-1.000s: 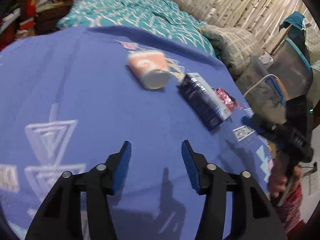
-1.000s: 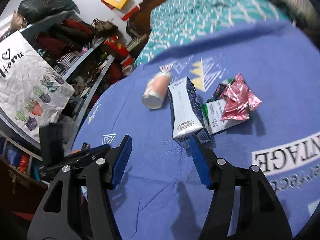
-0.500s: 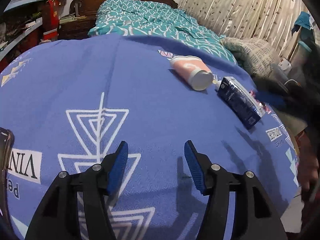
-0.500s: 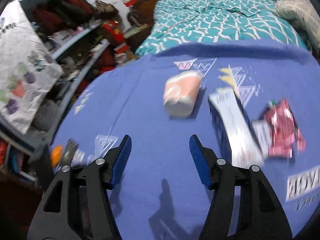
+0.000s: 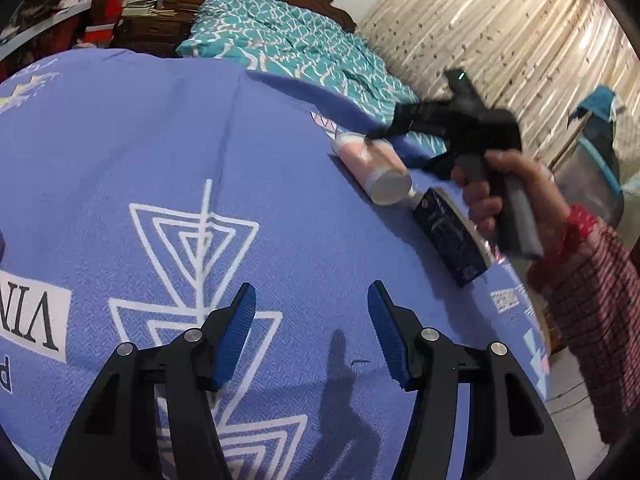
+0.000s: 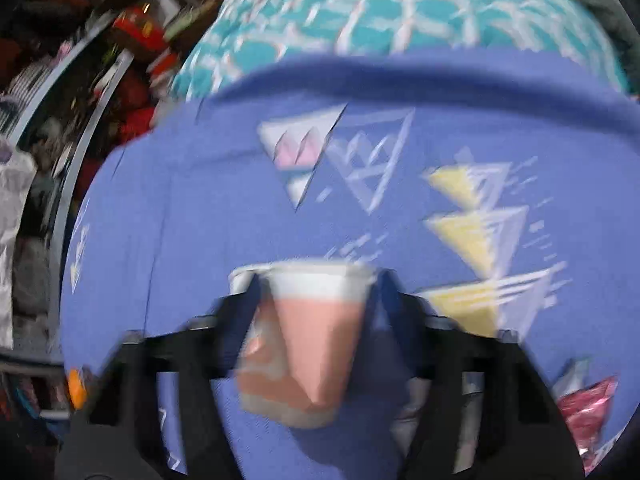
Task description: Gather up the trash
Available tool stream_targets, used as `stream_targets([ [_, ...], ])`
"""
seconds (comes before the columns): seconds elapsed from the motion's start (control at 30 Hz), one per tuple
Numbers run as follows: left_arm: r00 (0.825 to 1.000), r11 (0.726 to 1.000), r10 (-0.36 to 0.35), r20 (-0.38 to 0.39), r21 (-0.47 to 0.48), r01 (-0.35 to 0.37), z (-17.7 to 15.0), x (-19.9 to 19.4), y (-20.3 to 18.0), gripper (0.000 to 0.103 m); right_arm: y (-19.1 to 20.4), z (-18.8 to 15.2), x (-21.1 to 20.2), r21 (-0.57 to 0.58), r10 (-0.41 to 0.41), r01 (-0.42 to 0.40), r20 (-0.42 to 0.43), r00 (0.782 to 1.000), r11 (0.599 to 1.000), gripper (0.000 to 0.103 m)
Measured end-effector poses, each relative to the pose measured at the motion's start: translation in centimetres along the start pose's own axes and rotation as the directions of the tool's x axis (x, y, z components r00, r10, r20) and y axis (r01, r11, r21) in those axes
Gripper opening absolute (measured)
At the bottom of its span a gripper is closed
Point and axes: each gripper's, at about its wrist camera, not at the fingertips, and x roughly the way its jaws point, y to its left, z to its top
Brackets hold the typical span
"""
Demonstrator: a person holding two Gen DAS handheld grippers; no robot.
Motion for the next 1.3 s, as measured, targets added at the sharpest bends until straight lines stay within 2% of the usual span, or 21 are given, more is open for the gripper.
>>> stream_targets([
  [0.17,0.998,0.997,-0.042,0.051,-0.061,0.045,0.3,-0.9,1.3,0.055,3.2,-4.6,-0.9,-0.092,0.145,-0.146,-0.019,0.989,0.985,0.038],
  [0.3,0.991,0.991,-0.102,0.082,-0.079,0.109,0.3,-1.7,1.9,0.055,4.2,-10.6,-2.8,-0.141,0.206,-0.209,-0.032,0.978,0.968,0.037],
  [0.33,0.989,0.988,-0.123,0.082,-0.080,0.130,0.3,-1.8,2.0,0.055,4.1,-12.2,-3.3,-0.146,0.213,-0.215,-0.031,0.977,0.966,0.040],
  [0.37,0.986,0.984,-0.150,0.072,-0.081,0.156,0.4,-1.7,2.1,0.055,3.8,-13.8,-3.8,-0.149,0.222,-0.223,-0.023,0.975,0.963,0.048],
  [0.4,0.979,0.975,-0.199,0.049,-0.086,0.203,0.4,-1.5,2.2,0.055,3.4,-15.1,-4.3,-0.146,0.235,-0.233,-0.006,0.972,0.961,0.050],
  [0.47,0.967,0.961,-0.254,0.000,-0.113,0.252,0.5,-0.9,2.4,0.055,2.4,-16.7,-5.2,-0.138,0.229,-0.221,0.043,0.972,0.965,0.071],
  [0.53,0.963,0.957,-0.267,-0.022,-0.128,0.262,0.4,-0.6,2.4,0.055,1.2,-17.7,-6.6,-0.127,0.183,-0.166,0.138,0.973,0.978,0.076],
  [0.63,0.966,0.960,-0.255,-0.048,-0.131,0.247,0.2,-0.5,1.5,0.055,-1.1,-18.3,-9.2,-0.087,0.241,-0.226,0.262,0.935,0.970,0.076],
  [0.7,0.969,0.968,-0.237,-0.066,-0.104,0.230,0.4,-0.4,0.5,0.055,-1.7,-18.9,-10.2,-0.095,0.244,-0.226,0.288,0.926,0.969,0.069],
  [0.77,0.967,0.970,-0.232,-0.105,-0.097,0.222,1.1,0.5,-0.6,0.055,-2.1,-19.0,-9.9,-0.099,0.246,-0.227,0.267,0.932,0.969,0.042],
  [0.8,0.964,0.969,-0.237,-0.117,-0.106,0.225,1.4,0.9,-0.6,0.055,-2.3,-19.0,-9.5,-0.090,0.261,-0.246,0.251,0.932,0.965,0.038],
  [0.9,0.956,0.959,-0.248,-0.155,-0.179,0.220,1.9,2.7,-0.4,0.055,-1.6,-20.4,-8.0,-0.079,0.296,-0.286,0.224,0.928,0.955,0.032],
  [1.0,0.948,0.947,-0.270,-0.167,-0.223,0.231,2.1,3.7,-0.6,0.054,-0.7,-21.4,-5.2,-0.076,0.264,-0.255,0.160,0.951,0.964,0.030],
  [1.07,0.951,0.949,-0.256,-0.173,-0.233,0.213,2.1,4.2,-1.0,0.043,-0.7,-22.3,-4.5,-0.088,0.250,-0.237,0.179,0.952,0.967,0.024],
  [1.1,0.956,0.953,-0.239,-0.171,-0.228,0.197,2.2,4.4,-1.3,0.040,-0.9,-22.4,-4.6,-0.086,0.246,-0.234,0.177,0.953,0.969,0.023],
  [1.13,0.955,0.951,-0.243,-0.169,-0.234,0.201,2.2,4.4,-1.2,0.032,-1.2,-22.5,-4.7,-0.075,0.246,-0.236,0.175,0.953,0.969,0.024],
  [1.17,0.956,0.950,-0.241,-0.168,-0.243,0.197,2.2,4.4,-1.1,0.025,-1.7,-22.7,-5.2,-0.068,0.252,-0.244,0.185,0.950,0.967,0.026],
  [1.23,0.958,0.953,-0.230,-0.170,-0.237,0.186,2.1,4.2,-1.0,0.024,-2.8,-23.2,-7.1,-0.061,0.250,-0.243,0.239,0.938,0.968,0.026],
  [1.3,0.965,0.961,-0.212,-0.157,-0.212,0.177,1.9,3.8,-1.1,0.023,-3.6,-23.7,-9.5,-0.087,0.206,-0.188,0.310,0.928,0.978,0.026],
])
